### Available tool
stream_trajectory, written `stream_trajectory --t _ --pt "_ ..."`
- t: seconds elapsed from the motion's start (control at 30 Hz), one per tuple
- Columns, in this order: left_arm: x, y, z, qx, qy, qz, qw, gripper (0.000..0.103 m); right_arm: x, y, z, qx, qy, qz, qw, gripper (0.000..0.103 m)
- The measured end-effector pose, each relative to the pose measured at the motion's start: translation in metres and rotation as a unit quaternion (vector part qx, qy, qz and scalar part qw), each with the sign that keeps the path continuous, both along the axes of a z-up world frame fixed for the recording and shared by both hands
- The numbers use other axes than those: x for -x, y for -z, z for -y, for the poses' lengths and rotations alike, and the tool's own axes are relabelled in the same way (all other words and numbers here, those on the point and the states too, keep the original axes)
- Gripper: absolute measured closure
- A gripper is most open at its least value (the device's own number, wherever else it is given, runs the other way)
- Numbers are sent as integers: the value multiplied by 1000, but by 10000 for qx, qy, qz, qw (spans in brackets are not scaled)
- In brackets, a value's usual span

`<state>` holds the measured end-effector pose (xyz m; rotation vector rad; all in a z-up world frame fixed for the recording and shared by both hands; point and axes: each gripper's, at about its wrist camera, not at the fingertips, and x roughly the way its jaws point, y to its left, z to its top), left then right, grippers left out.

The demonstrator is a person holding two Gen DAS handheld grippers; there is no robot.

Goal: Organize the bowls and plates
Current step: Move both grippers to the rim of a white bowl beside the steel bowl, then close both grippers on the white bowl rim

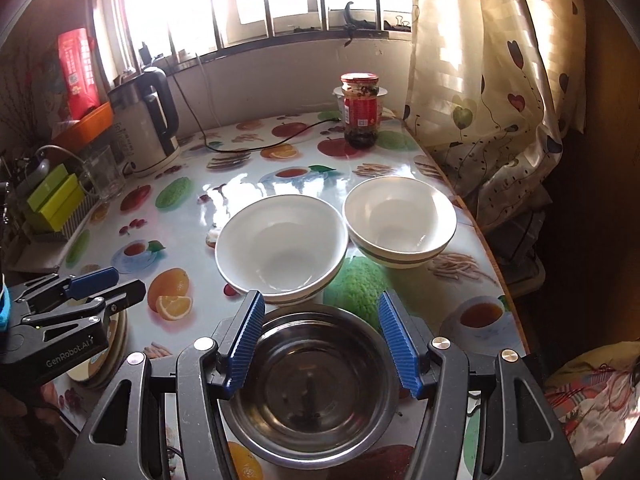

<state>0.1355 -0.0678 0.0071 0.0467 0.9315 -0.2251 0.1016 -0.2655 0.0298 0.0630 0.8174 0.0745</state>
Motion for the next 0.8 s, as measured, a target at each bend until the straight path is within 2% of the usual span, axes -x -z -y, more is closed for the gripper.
stream_trajectory --t 0.27,0.5,0.63,0.73,0.8 --pt "-26 2 15 313 241 -101 9992 59 -13 5 18 -171 49 -36 9998 43" --pt "-45 -1 32 416 475 -10 9980 59 -27 11 32 -379 149 -102 9991 44" --pt "-54 3 39 347 507 -38 9981 59 -36 16 34 -467 137 -159 9987 46" --pt "-61 6 41 352 495 -85 9981 59 -43 21 34 -478 118 -223 9985 52" --pt "-64 8 42 392 503 -125 9979 59 -45 23 33 -513 84 -235 9984 60"
